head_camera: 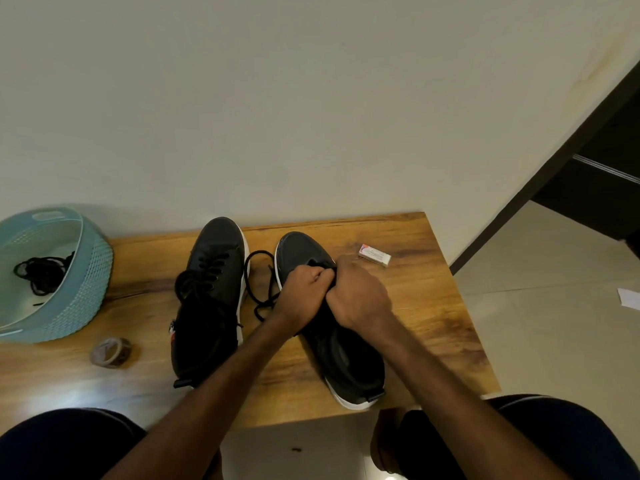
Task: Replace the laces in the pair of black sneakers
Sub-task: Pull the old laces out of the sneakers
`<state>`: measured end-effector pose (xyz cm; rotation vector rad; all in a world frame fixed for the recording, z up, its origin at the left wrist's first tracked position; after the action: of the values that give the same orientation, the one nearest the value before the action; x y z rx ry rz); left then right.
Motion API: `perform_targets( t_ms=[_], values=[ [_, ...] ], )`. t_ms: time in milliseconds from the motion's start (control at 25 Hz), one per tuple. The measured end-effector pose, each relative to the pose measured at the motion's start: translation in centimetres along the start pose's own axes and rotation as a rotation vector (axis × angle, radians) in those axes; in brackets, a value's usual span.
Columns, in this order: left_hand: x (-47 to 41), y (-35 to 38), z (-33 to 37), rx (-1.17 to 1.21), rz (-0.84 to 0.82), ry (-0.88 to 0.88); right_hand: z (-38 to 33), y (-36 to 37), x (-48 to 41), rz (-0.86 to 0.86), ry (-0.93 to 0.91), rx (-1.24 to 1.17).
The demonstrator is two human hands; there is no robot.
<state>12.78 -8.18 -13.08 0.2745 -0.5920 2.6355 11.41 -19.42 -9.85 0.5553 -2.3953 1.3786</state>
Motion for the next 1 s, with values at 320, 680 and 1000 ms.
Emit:
perform_targets(
  t_ms=[320,680,1000],
  values=[
    [0.1,0.1,-0.3,-0.144,-0.041,0.054,2.3,0.9,-1.9,0.069,0.079,-0.466],
    [0.2,-0.3,-0.8,-0.314,-0.138,0.107,3.7,-0.1,-2.7,-0.019,-0.195,-0.395],
    [4.1,2.4,-1.3,-0.288,-0.190,0.157,3.6,-2.3,-4.2,0.158,0.132,-0.275]
  ],
)
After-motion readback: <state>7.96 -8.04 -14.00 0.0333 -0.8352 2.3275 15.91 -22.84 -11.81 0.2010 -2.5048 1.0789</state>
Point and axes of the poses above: each hand's wrist, its own x-axis away from the middle knuckle, its own y-axis out of the palm, z = x × y, the point moved 1 cm from there along -x, towards the middle knuckle, and after that the axes turned 14 degrees about -z, right-handed, at the moved point
